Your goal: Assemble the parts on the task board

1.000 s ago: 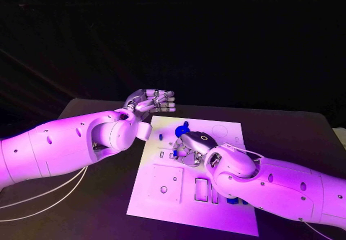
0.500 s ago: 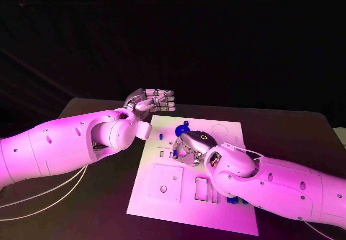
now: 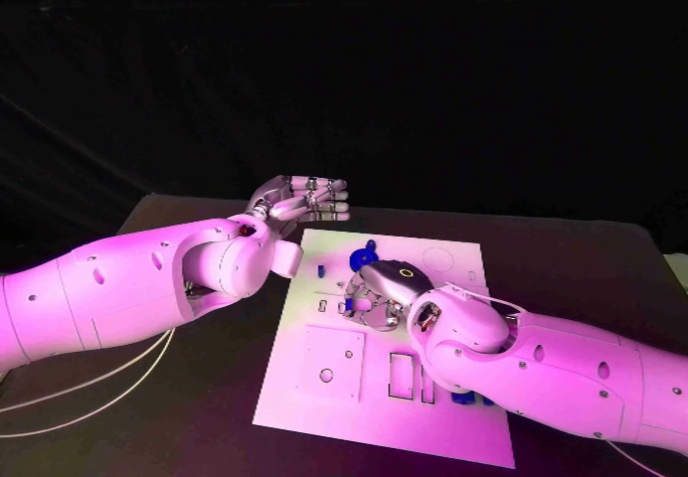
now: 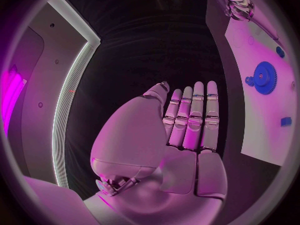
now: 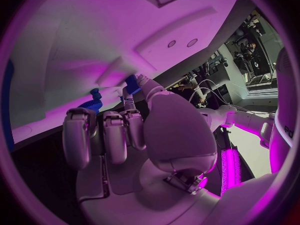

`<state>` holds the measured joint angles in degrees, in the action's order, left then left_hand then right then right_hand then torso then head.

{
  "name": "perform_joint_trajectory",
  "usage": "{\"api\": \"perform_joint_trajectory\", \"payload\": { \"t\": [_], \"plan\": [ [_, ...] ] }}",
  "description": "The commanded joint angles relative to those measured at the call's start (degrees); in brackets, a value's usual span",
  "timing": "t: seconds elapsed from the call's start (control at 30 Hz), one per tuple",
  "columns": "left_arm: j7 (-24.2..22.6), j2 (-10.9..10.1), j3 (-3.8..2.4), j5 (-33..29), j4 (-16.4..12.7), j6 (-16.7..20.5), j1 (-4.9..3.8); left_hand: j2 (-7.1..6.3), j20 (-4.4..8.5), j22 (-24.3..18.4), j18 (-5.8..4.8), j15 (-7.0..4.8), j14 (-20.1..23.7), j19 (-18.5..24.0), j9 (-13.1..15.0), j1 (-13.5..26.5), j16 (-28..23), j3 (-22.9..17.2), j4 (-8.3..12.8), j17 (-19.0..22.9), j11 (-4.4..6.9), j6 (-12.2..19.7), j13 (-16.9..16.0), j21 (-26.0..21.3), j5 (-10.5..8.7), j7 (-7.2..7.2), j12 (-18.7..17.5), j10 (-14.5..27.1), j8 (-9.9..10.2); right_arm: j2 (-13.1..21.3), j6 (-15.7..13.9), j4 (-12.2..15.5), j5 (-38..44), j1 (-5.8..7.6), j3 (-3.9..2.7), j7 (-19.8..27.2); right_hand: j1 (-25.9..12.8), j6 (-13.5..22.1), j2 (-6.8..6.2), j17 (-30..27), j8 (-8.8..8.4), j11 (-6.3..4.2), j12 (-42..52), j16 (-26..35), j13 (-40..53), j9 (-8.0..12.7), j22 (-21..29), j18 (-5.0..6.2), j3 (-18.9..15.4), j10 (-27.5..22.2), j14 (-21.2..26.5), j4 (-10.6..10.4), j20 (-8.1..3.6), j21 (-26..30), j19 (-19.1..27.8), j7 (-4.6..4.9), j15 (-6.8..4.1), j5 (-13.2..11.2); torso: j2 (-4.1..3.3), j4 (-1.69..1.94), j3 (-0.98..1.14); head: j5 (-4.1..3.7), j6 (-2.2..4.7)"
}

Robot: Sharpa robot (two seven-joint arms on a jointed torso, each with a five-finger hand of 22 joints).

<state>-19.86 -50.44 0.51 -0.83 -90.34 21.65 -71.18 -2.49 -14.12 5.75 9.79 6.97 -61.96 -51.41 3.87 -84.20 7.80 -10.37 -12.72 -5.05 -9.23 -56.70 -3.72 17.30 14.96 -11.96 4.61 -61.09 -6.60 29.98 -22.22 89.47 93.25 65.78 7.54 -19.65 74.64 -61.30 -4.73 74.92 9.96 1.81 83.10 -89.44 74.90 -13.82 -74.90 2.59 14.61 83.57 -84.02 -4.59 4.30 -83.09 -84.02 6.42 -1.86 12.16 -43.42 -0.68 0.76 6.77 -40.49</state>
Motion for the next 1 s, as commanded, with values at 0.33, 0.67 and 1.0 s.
{"api": "perform_joint_trajectory", "payload": {
  "t": [0.33, 0.67, 1.0],
  "plan": [
    [-0.2, 0.0, -0.04, -0.1, -0.1, -1.0, -0.04, -0.33, -0.14, -0.1, 0.75, 0.28, -0.1, 0.0, -0.1, -0.3, -0.3, -0.3, 0.0, 0.0, -0.25, 0.0, 0.0, -0.3, 0.05, -0.44, -0.3, -0.1, 0.2, 0.0, 1.5, 0.0, 1.0, -0.21, 0.14, -1.3, -0.5, 0.9, -1.00, 13.2, -0.56, 0.24, -0.7, 0.2, 6.1, 0.3, -8.0, -0.36, -0.8, -0.7, -5.5, -0.1, 0.09, 0.7, -0.4, 0.19, 0.04, 0.9, -0.02, 0.02, -0.01, 0.00, 0.00],
    [-0.2, 0.0, -0.04, -0.1, -0.2, -1.1, -0.04, -0.39, -0.16, -0.1, 0.76, 0.28, -0.1, -0.1, 0.0, -0.2, -0.5, -0.4, -0.1, 0.0, -0.24, -0.1, 0.0, -0.3, 0.03, -0.43, -0.5, -0.2, 0.3, -0.1, 1.6, -0.2, 1.0, -0.21, 0.15, -1.4, -1.0, 1.6, -1.48, 13.0, -0.90, 0.50, -1.0, 0.3, 5.8, 0.5, -7.9, -0.30, -1.3, -1.0, -5.5, -0.4, 0.25, 1.0, -0.3, 0.49, 0.25, 0.7, -0.03, 0.05, -0.02, -0.07, -0.15],
    [-0.2, -0.1, -0.04, -0.1, -0.2, -1.2, -0.04, -0.39, -0.16, -0.2, 0.76, 0.28, -0.2, -0.1, 0.0, -0.2, -0.5, -0.4, -0.1, 0.0, -0.24, -0.1, 0.0, -0.3, 0.03, -0.43, -0.5, -0.2, 0.3, -0.3, 1.6, -0.6, 1.0, -0.21, 0.15, -1.5, -1.4, 2.2, -1.78, 12.8, -1.18, 0.73, -1.4, 0.4, 5.4, 0.6, -7.6, -0.21, -1.7, -1.4, -5.4, -0.6, 0.41, 1.3, 0.0, 0.74, 0.43, 0.6, -0.02, -0.01, -0.01, -0.02, -0.03]
  ]
}}
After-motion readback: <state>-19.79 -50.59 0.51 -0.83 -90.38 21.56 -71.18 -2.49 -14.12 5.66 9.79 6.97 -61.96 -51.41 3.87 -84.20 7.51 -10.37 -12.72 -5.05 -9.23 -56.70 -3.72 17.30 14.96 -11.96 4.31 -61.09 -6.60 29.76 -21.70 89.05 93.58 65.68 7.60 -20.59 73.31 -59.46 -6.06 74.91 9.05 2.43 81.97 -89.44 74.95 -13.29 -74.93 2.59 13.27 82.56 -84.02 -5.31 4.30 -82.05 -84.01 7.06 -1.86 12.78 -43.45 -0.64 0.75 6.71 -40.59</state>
